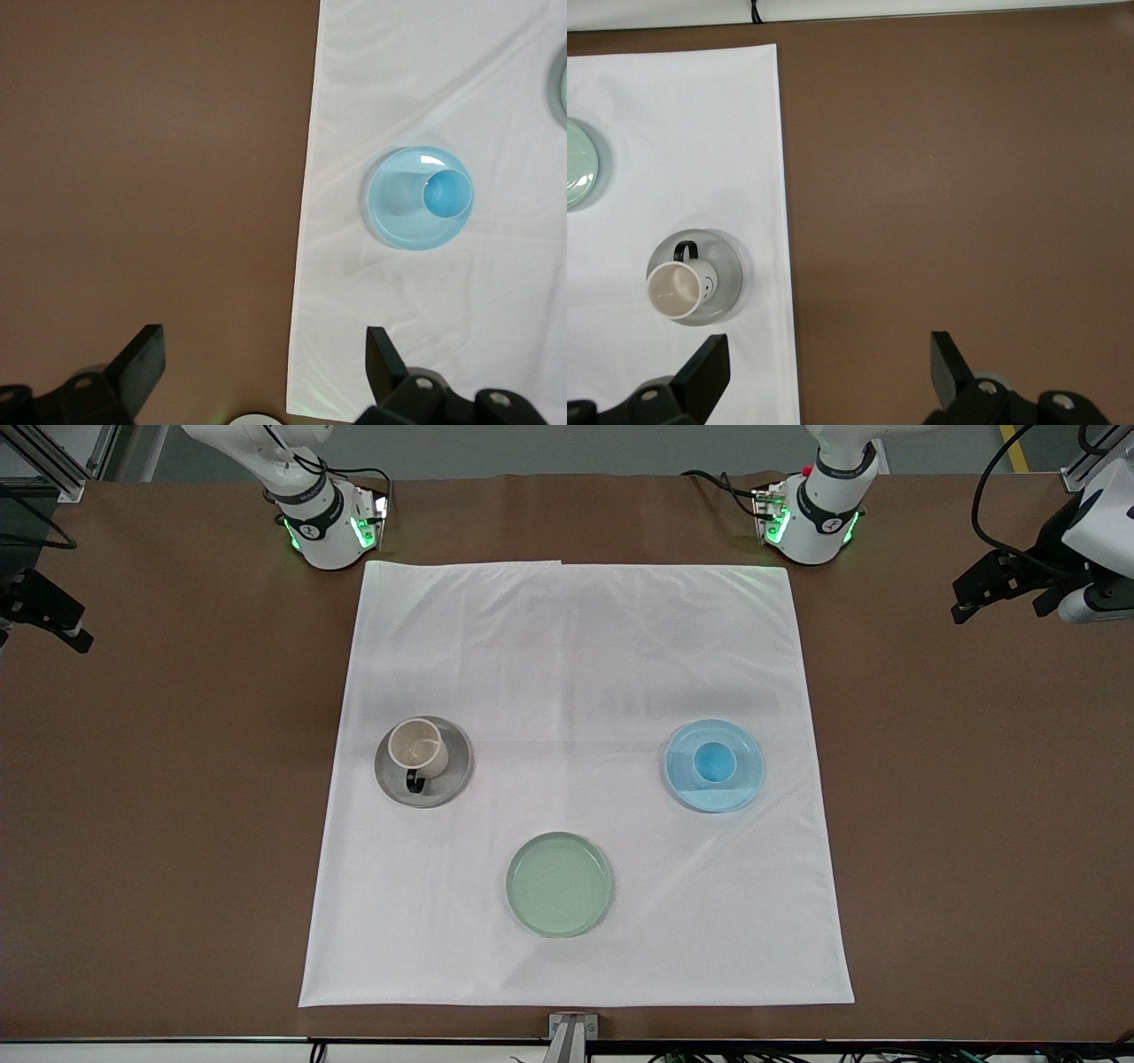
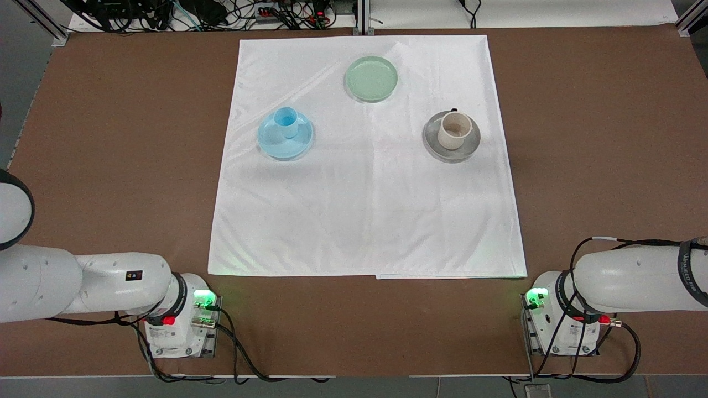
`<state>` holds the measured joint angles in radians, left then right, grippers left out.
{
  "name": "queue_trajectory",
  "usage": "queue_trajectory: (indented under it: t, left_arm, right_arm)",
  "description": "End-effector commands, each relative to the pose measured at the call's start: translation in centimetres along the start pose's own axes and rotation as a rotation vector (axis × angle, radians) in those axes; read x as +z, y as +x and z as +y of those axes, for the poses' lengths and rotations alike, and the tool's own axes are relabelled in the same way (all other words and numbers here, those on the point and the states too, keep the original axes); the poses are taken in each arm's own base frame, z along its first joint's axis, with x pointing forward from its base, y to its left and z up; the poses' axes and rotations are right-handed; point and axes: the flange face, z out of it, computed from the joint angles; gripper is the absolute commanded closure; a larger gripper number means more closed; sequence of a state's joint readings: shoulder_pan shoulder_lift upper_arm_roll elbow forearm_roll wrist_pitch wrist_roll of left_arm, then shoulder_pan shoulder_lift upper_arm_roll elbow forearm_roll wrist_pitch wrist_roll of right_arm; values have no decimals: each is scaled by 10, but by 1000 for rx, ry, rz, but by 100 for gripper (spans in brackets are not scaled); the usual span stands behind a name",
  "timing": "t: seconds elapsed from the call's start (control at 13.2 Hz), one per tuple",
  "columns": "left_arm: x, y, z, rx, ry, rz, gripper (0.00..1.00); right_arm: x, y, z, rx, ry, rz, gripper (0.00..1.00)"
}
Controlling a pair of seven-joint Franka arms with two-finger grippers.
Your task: Place blue cup in blue plate and white mug in gray plate
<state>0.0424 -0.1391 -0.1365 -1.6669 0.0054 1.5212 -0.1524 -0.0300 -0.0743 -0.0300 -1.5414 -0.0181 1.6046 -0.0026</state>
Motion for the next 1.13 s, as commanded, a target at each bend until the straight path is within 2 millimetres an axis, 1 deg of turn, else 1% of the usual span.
queue_trajectory:
  t: [0.0, 0.3, 0.45, 1.06]
  left_arm:
    - [-4, 2, -1, 5, -11, -4, 0]
    - [-3, 2, -1, 28, -12, -7, 0]
    - [0, -2, 1, 41, -9, -42, 0]
    - [0, -3, 4, 46, -8, -45, 0]
  right_arm:
    - [-3, 21, 3, 1, 12, -27, 0]
    - [-4, 21, 3, 4, 12, -24, 0]
    - [-3, 21, 2, 7, 12, -26, 0]
    - [-4, 21, 3, 12, 7, -22, 0]
